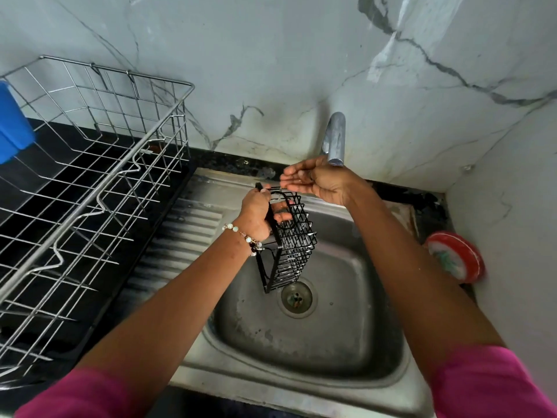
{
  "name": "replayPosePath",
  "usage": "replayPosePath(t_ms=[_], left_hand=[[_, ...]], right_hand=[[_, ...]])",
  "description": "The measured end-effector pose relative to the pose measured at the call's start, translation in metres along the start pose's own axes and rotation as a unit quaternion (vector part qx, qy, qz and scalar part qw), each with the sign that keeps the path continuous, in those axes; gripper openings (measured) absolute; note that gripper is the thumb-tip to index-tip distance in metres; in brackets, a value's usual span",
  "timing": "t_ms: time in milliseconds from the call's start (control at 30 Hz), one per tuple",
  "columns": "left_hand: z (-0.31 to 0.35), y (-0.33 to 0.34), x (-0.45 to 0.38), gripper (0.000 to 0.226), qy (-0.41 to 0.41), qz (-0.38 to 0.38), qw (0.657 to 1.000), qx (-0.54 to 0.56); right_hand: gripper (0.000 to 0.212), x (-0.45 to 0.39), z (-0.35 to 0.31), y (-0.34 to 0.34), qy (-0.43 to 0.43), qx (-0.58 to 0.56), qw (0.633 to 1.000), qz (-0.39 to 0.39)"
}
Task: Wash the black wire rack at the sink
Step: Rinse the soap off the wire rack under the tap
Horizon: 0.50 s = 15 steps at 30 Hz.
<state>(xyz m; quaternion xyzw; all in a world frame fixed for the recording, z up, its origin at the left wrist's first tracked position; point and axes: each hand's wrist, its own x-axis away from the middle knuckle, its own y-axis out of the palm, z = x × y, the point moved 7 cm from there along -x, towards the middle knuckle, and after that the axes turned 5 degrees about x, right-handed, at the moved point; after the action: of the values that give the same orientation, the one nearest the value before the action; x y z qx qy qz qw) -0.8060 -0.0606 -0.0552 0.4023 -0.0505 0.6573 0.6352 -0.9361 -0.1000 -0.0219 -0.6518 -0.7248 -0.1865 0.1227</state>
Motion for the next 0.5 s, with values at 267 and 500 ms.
replayPosePath(t_ms=[267, 500], left_hand=[[-0.003, -0.01, -0.007, 0.021, -0.015, 0.031, 0.999, 0.008], [-0.005, -0.013, -0.01, 0.025, -0.027, 0.034, 0.999, -0.005]], right_hand=[[0.029, -0.008, 0.01, -0.009, -0.001, -0.066, 0.996, 0.061], [0.026, 0.0, 0.003, -0.008, 0.03, 0.075, 0.995, -0.056]])
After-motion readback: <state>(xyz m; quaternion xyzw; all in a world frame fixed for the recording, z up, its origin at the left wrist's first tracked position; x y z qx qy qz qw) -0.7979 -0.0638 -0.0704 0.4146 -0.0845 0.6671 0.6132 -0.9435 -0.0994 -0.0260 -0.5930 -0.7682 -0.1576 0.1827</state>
